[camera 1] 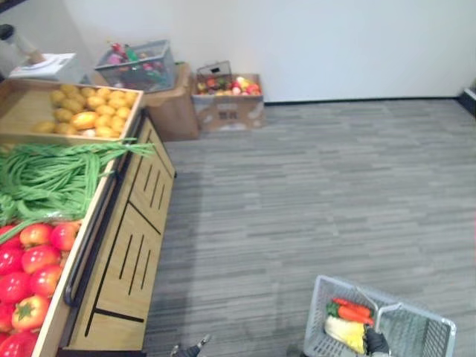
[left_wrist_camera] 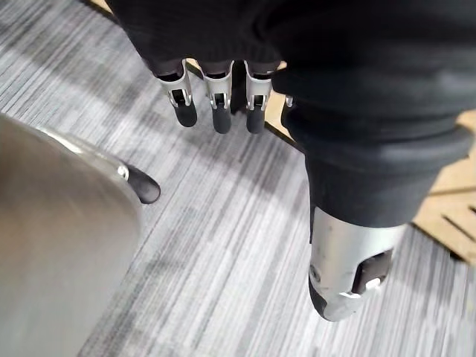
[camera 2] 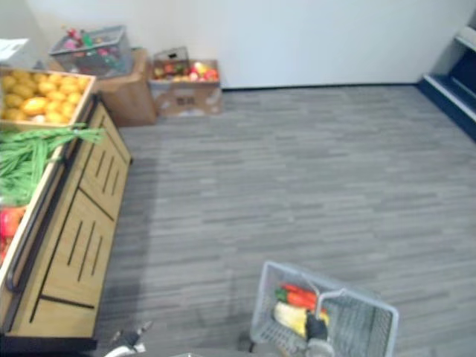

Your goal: Pick vegetable in the basket

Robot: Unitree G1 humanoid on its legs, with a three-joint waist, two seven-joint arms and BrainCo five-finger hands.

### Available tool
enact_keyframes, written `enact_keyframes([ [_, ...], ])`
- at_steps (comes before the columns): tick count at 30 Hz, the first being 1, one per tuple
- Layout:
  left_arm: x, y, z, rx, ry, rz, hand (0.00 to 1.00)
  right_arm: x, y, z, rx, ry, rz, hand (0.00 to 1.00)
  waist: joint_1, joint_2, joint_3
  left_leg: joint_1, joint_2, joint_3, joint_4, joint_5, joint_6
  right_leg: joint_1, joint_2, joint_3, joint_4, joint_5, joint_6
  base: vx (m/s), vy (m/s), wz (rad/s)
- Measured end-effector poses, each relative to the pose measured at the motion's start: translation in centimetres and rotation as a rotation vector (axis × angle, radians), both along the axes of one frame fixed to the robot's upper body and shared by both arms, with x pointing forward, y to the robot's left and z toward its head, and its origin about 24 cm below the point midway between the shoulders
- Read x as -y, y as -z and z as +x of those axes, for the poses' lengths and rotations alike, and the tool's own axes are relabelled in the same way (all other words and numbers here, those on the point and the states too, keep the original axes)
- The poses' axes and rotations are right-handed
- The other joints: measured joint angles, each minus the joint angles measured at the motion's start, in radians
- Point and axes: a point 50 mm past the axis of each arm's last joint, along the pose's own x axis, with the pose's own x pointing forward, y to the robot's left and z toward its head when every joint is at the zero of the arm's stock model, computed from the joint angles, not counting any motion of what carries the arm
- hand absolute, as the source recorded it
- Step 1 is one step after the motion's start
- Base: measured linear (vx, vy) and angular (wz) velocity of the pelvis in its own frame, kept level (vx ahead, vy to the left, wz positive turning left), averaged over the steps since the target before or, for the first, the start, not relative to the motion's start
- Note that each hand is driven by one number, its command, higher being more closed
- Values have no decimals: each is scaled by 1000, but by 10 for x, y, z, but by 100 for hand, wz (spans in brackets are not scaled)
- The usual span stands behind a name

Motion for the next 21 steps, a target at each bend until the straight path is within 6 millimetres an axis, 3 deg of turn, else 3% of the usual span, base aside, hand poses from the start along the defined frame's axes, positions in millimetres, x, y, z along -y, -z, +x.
enact_keyframes([
  [3, -1, 0, -2, 20, -51, -15, 0, -3, 1, -1, -2, -3, 8, 100, 6, -1, 0, -27, -4, 12, 42, 0, 0, 7, -8, -17, -6, 5, -7, -63, -8, 19],
  [6, 0, 0, -3, 24, -68, -23, 0, -3, 1, -3, -2, 13, 12, 100, 7, -2, -1, -50, -18, 101, 88, 7, 11, 7, -33, -23, -7, 5, -5, -136, 35, 13],
  [8, 2, 1, -6, 19, -71, -27, 0, -1, 1, -5, 5, 63, 31, 100, 7, 12, -17, -42, -17, 123, 49, 10, 15, 1, -29, -16, -26, 15, -3, -93, 40, -2],
  [13, 5, 3, -10, 33, -45, -69, 0, 11, 4, -24, 37, 354, 112, 100, 6, 17, -41, 4, -40, 162, -124, 94, 23, 4, -33, -13, -116, 77, 10, -40, 44, -4],
  [17, 3, 4, -11, 19, 43, -71, 0, 18, 8, -51, 38, 612, 174, 100, -17, 11, -42, 24, -58, 168, -143, 99, 28, 28, -44, -13, -140, 95, 18, 28, 45, -3],
  [21, 4, 4, -8, 14, 154, -72, 0, 14, 11, -66, 18, 700, 209, 100, -35, 7, -49, 42, -67, 178, -155, 97, 31, 36, -46, -1, -144, 99, 24, 32, 26, -6],
])
